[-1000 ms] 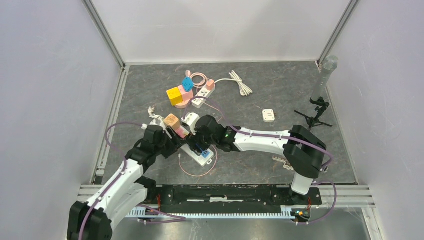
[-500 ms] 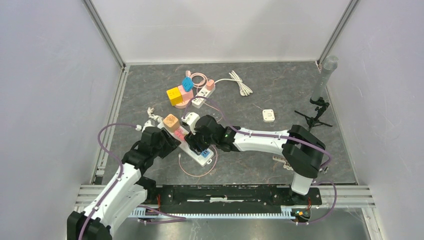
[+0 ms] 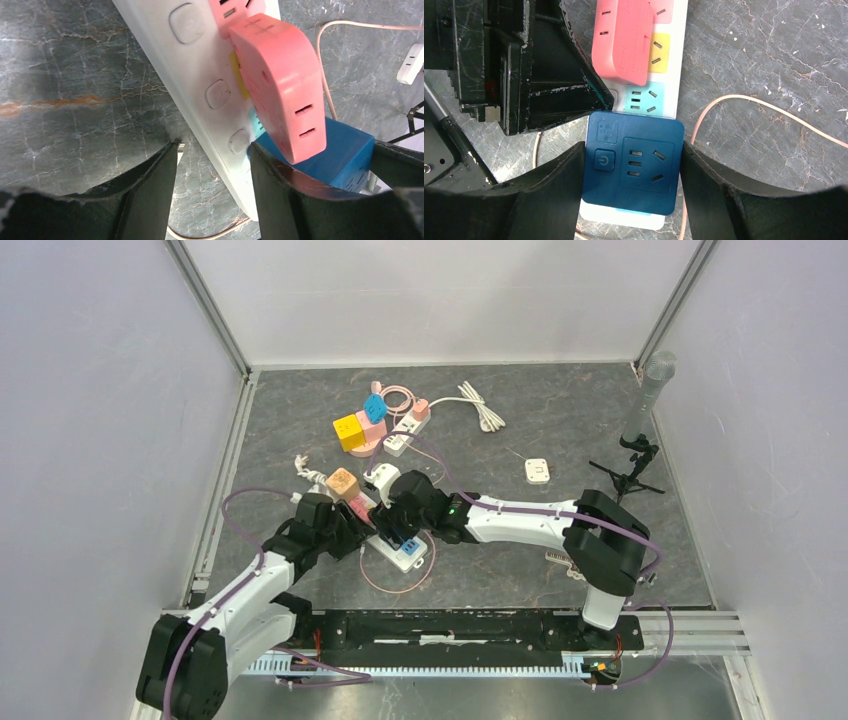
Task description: Pull the plug off the socket
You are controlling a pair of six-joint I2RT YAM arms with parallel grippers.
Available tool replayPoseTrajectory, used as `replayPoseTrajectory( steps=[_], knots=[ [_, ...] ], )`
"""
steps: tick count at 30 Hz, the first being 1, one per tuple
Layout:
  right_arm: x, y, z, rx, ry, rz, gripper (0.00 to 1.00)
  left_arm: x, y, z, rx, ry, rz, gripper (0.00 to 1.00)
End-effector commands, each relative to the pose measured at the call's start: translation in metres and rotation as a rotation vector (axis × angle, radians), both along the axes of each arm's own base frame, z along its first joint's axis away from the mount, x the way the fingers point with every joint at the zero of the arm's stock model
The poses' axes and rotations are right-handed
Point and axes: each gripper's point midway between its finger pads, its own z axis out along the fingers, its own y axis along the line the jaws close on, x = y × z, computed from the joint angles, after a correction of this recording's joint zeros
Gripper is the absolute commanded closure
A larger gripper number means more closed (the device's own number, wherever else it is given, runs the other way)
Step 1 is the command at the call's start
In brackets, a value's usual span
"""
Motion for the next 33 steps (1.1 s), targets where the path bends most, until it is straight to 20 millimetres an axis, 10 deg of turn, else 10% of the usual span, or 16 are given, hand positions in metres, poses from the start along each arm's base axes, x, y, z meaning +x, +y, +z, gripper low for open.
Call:
replayPoseTrajectory(
  steps=[1, 13, 26, 33],
  knots=[
    [-0.003, 0.012, -0.007, 0.006, 0.030, 0.013, 0.31, 0.010, -0.005, 0.009, -0.044, -0.049, 0.011, 0.38],
    [-0.009, 0.027, 0.021, 0.098, 0.049, 0.052, 1.00, -0.014, 0.012, -0.029, 0.058, 0.089, 0.026, 0.47],
    [-0.026, 0.053, 0.025, 0.162, 0.060, 0.072, 1.00, -0.026, 0.025, -0.043, 0.111, 0.122, 0.050, 0.56],
    [-0.003, 0.024, 0.040, 0.157, -0.009, 0.009, 1.00, -0.028, 0.027, -0.042, 0.121, 0.117, 0.047, 0.58]
  ],
)
